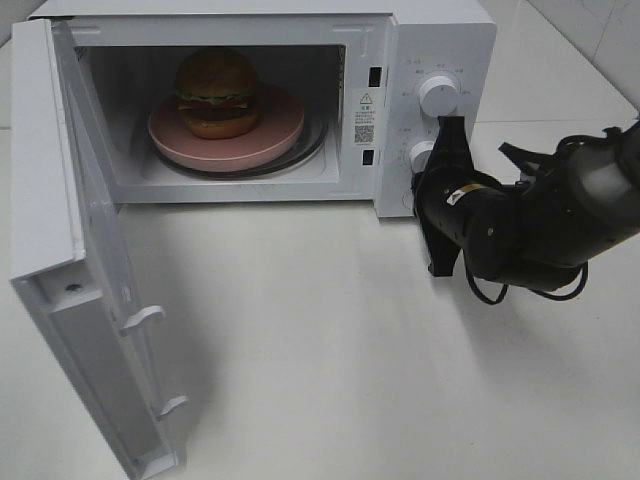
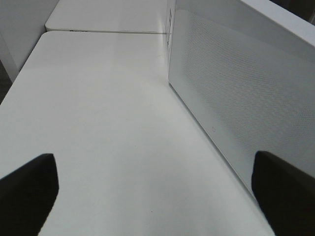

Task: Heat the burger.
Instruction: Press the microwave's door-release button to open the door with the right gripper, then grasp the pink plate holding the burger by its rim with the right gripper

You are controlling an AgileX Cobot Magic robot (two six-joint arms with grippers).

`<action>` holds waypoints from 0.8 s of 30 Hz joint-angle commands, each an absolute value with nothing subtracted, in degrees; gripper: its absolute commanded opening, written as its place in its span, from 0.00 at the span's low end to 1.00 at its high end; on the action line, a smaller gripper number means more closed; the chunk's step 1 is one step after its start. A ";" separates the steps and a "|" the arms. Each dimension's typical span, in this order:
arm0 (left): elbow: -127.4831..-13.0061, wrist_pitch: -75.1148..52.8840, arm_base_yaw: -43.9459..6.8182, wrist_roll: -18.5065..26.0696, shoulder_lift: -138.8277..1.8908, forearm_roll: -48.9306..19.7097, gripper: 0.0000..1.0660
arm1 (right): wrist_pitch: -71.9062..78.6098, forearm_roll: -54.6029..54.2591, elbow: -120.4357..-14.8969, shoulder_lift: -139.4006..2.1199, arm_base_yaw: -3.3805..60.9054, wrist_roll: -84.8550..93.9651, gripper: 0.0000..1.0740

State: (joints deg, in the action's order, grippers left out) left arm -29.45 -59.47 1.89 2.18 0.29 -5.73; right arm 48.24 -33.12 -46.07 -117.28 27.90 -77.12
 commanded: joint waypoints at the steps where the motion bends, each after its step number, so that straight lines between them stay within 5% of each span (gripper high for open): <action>1: -29.39 -59.19 1.95 2.29 0.80 -5.96 0.96 | 48.41 -29.97 -44.58 -114.42 27.44 -75.92 0.00; 11: -29.39 -59.19 1.95 2.29 0.80 -5.96 0.96 | 27.04 -20.40 -40.28 -106.11 27.44 -64.57 0.00; 24: -29.39 -59.19 1.95 2.29 0.80 -5.96 0.96 | -5.04 -13.06 -40.28 -91.62 27.44 -18.62 0.03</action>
State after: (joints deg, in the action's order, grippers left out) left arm -29.45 -59.47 1.89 2.18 0.29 -5.73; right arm 1.38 -13.92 -40.34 -94.25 27.85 -28.93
